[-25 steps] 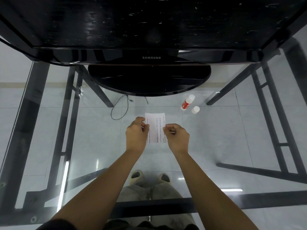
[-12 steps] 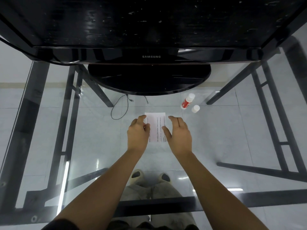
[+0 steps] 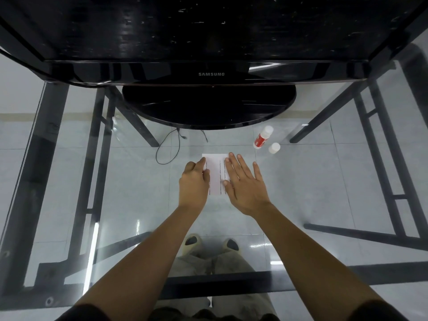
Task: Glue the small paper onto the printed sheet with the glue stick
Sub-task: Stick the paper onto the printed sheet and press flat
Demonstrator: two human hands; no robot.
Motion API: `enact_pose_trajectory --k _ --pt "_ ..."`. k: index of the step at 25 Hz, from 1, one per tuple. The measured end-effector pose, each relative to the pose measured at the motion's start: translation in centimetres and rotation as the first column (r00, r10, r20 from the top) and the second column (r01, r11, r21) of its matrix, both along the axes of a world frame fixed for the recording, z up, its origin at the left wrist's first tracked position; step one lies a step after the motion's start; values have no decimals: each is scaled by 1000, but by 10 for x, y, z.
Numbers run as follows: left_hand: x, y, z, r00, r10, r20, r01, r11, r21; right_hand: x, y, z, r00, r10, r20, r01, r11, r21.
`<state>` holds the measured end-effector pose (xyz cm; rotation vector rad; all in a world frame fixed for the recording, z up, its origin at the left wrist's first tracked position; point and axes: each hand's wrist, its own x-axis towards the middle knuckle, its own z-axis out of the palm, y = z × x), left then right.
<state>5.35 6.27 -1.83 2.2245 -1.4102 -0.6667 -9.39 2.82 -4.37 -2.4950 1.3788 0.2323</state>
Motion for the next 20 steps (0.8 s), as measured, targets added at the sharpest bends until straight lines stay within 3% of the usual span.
enact_pose_trajectory --k 7,11,16,20 --pt "1 5 -11 916 -259 306 246 966 79 0 2 -2 1000 -4 -18 4 999 -44" --pt "10 6 -24 863 -384 327 319 918 236 0 2 -3 1000 -6 6 6 998 -60" --pt "12 7 -30 844 -389 368 312 916 252 -3 1 -2 997 -20 73 23 999 -42" --pt "11 6 -29 843 -391 370 310 914 260 -2 1 -3 1000 0 6 0 998 -69"
